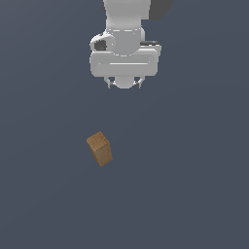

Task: Pick up the object and move it to a goal position.

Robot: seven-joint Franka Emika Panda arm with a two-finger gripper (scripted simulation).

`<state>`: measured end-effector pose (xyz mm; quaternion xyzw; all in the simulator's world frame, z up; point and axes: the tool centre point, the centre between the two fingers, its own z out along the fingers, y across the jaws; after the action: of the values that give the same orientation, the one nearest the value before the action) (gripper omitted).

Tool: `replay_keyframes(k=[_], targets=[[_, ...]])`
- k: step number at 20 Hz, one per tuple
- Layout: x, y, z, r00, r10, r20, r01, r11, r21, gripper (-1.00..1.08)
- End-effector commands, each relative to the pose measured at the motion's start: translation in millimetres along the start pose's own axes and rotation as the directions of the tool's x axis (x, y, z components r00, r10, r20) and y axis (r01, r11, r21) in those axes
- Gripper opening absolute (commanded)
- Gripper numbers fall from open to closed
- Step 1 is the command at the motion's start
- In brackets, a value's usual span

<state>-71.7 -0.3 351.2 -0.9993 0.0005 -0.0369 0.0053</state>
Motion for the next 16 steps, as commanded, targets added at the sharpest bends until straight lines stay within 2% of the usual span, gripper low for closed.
replay_keyframes(k=[1, 10, 16], targets=[[0, 0, 0, 1.0, 0.0, 0.0, 0.0, 1.0, 0.0, 1.0], [4, 6, -12, 0.999, -0.025, -0.032, 0.025, 1.0, 0.0, 1.0], [4, 6, -12, 0.999, -0.024, -0.032, 0.024, 1.0, 0.0, 1.0]])
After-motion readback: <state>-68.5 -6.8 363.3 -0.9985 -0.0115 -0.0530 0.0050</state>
